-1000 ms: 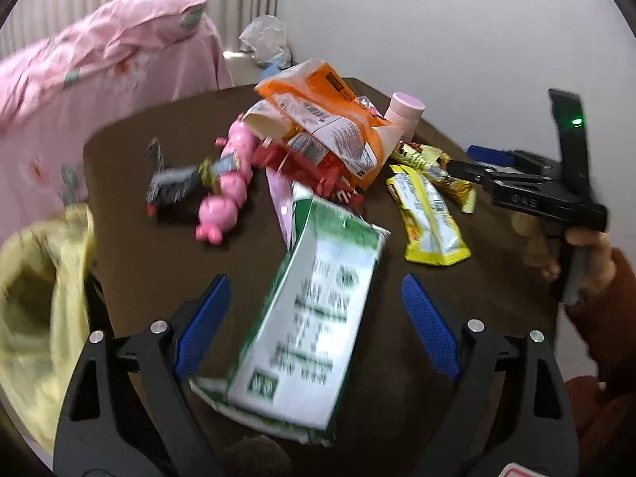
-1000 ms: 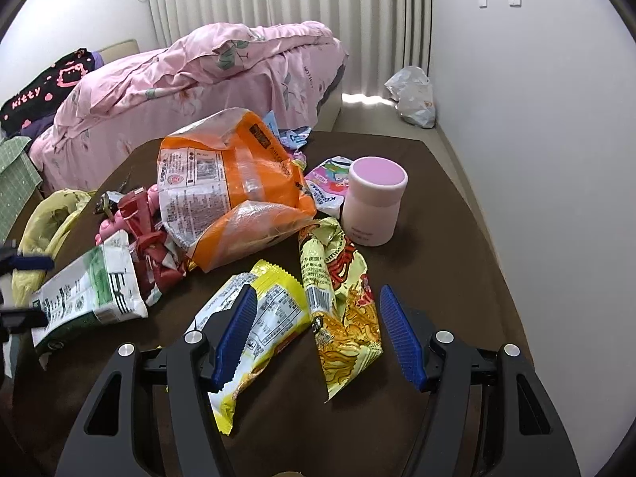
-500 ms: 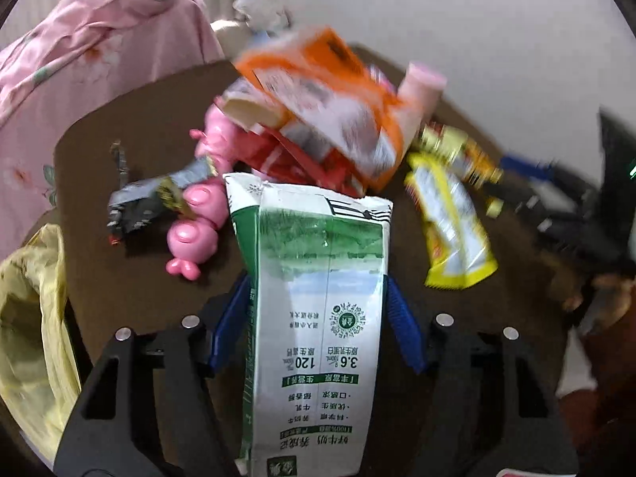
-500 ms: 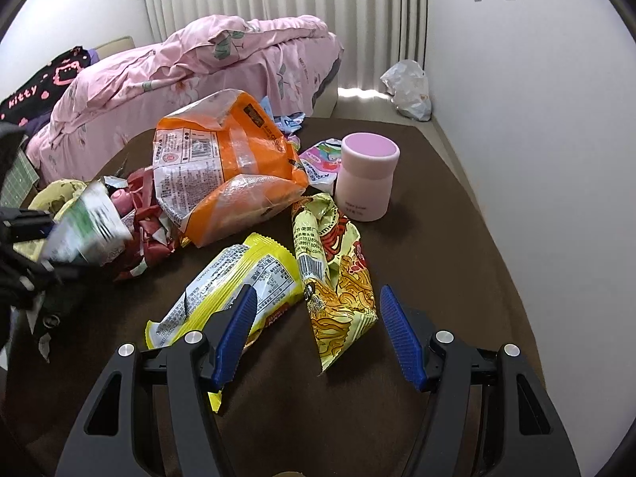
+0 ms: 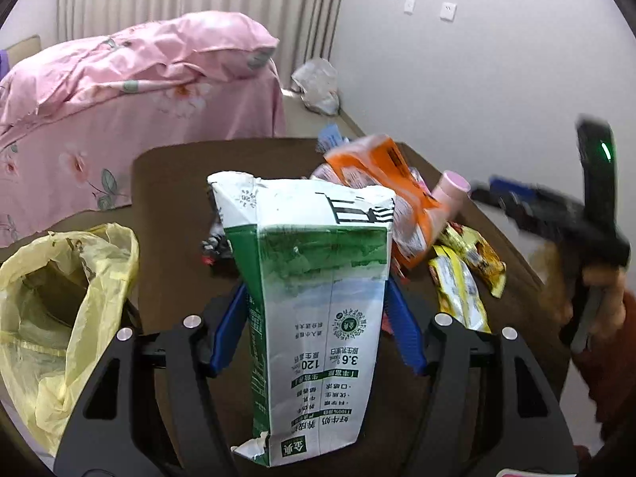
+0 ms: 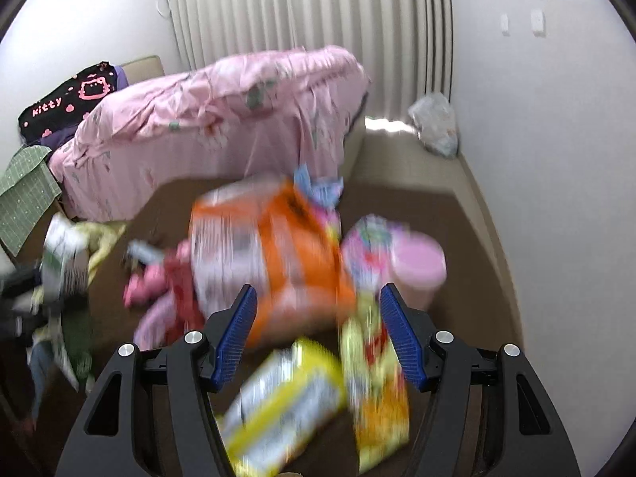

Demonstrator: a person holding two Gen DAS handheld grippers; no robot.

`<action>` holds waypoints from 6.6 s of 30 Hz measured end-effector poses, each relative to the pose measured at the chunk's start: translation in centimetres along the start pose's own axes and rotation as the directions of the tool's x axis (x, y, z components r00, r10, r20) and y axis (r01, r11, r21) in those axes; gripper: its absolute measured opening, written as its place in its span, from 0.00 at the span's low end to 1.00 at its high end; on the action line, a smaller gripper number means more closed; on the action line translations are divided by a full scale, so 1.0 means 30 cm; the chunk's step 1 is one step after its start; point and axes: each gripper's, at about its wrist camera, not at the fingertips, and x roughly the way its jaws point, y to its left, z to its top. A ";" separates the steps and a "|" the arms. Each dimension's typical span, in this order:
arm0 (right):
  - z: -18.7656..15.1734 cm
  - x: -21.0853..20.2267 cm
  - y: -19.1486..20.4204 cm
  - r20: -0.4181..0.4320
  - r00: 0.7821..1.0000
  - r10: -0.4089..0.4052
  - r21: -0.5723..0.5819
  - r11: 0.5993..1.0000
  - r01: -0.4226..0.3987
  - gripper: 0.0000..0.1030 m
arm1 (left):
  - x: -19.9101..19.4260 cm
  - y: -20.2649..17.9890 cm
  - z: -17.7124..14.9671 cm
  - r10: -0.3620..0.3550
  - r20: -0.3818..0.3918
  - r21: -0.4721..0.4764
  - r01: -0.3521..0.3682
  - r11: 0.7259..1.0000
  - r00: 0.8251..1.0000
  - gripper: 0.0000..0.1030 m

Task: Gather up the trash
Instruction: 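Lift the carton with the left gripper while the right gripper grasps a blue-white wrapper, then carry both items over the yellow bag and open both grippers, then return the left gripper to the table and grasp the black-silver wrapper, then lift the black wrapper with the left gripper while the right gripper grasps a yellow snack bar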

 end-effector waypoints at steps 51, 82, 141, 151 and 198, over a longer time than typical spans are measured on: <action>0.209 -0.228 0.350 0.014 0.963 0.271 -0.291 0.922 -0.255 0.03 | -0.324 0.165 0.006 0.083 0.185 -0.199 -0.045 0.979 0.979 0.57; 0.158 -0.004 0.920 -0.175 0.749 0.639 -0.371 0.662 -0.651 0.03 | -0.314 0.769 -0.122 0.490 -0.044 -0.520 -0.438 0.733 0.871 0.57; -0.267 -0.101 0.096 -0.126 0.965 0.230 -0.064 0.969 -0.239 0.56 | 0.165 0.217 0.097 0.026 -0.041 -0.173 -0.033 0.984 0.999 0.65; -0.371 -0.088 0.040 -0.186 0.965 0.184 -0.042 0.980 -0.195 0.56 | 0.250 0.238 0.057 -0.023 -0.123 -0.267 -0.011 0.964 0.992 0.16; -0.447 -0.074 -0.066 -0.265 0.958 0.113 0.080 0.992 -0.095 0.55 | 0.053 0.016 -0.169 -0.145 -0.186 -0.115 0.125 0.985 0.972 0.32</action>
